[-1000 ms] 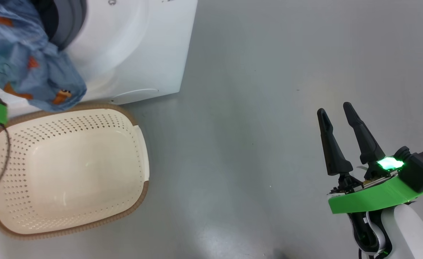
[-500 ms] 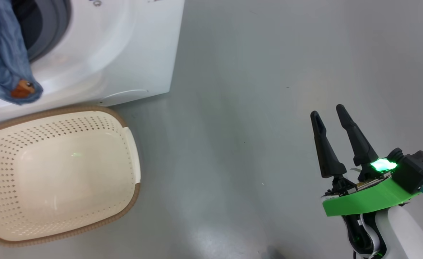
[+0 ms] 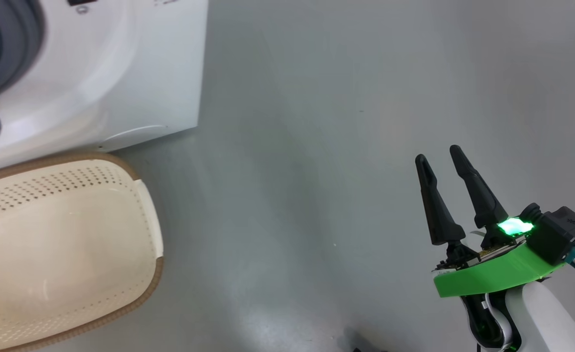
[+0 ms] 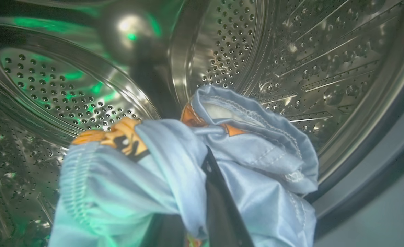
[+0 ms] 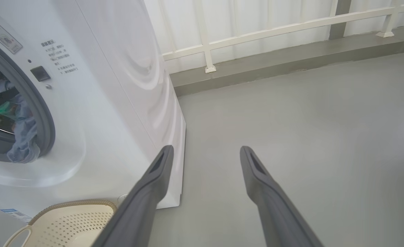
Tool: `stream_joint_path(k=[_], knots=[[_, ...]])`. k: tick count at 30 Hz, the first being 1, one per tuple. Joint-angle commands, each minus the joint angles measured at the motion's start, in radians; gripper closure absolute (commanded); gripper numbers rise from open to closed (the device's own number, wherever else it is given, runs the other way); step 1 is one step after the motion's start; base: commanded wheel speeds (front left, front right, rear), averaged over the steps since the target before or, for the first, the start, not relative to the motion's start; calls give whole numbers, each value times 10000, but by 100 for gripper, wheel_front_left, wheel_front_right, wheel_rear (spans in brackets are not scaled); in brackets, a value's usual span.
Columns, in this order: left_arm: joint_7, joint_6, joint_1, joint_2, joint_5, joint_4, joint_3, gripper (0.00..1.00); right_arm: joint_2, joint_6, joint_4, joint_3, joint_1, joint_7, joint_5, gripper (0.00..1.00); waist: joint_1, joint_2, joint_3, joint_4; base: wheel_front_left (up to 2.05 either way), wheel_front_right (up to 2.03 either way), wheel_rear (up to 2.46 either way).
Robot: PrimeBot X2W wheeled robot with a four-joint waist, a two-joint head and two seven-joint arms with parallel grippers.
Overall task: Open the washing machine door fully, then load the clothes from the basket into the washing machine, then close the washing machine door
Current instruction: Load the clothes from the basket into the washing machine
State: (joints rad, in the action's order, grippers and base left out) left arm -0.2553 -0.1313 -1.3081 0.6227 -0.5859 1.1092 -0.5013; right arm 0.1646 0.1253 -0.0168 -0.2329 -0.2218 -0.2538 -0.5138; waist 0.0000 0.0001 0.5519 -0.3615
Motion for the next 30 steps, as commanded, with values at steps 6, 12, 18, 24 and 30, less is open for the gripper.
stream_joint_path(k=[6, 12, 18, 24, 30], knots=[[-64, 137, -712, 803, 216, -302, 558, 100, 118, 54, 249, -321, 197, -80, -184, 0, 0, -1, 240, -310, 0, 0, 0], [-64, 485, -830, 1008, 613, -1308, 1335, 100, 58, 54, 303, -398, 157, -80, -177, 0, 0, -1, 438, -427, 0, 0, 0], [-64, 734, -215, 965, 1113, -2122, 2281, 100, 2, 54, 317, -480, 117, -80, -162, 0, 0, -1, 546, -465, 0, 0, 0], [-64, 554, 415, 755, 1501, -1863, 2613, 0, 21, 54, 267, -526, 124, -80, -169, 0, 0, -1, 523, -462, 0, 0, 0], [-36, 267, 283, 518, 1561, -627, 2318, 0, 45, 54, 220, -530, 128, -80, -165, 0, 0, -1, 429, -403, 0, 0, 0]])
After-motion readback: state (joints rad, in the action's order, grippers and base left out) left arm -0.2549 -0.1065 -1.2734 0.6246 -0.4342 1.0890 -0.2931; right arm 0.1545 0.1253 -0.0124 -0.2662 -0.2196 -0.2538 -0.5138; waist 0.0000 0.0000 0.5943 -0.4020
